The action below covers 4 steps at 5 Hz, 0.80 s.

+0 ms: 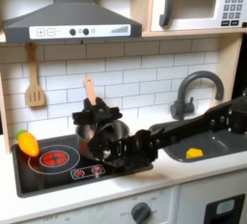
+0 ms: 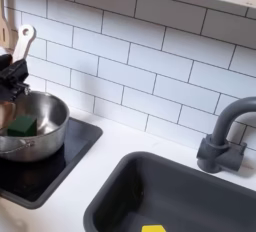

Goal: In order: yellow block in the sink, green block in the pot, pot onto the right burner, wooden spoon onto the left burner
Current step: 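Take the wooden spoon off the wall and put it onto the left burner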

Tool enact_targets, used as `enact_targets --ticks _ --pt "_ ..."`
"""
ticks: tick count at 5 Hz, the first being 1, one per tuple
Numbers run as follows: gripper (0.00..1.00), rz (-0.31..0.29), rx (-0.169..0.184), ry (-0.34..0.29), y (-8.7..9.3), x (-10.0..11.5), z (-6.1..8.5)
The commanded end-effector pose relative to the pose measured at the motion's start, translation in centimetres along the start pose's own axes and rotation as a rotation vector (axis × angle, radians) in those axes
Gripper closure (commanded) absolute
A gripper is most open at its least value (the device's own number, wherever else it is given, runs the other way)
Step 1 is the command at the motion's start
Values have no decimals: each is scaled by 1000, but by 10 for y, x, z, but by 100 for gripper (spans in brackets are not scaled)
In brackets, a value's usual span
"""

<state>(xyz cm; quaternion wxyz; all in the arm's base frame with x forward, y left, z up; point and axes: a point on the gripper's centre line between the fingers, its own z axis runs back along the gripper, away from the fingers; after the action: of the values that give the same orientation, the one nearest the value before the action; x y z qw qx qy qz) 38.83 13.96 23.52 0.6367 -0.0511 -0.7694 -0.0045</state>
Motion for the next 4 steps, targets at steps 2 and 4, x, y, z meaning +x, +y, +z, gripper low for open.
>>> enact_targets --ticks 2,4 --pt "100 -3 91 -30 33 8 -33" --pt "100 52 18 3 -2 -11 -46"
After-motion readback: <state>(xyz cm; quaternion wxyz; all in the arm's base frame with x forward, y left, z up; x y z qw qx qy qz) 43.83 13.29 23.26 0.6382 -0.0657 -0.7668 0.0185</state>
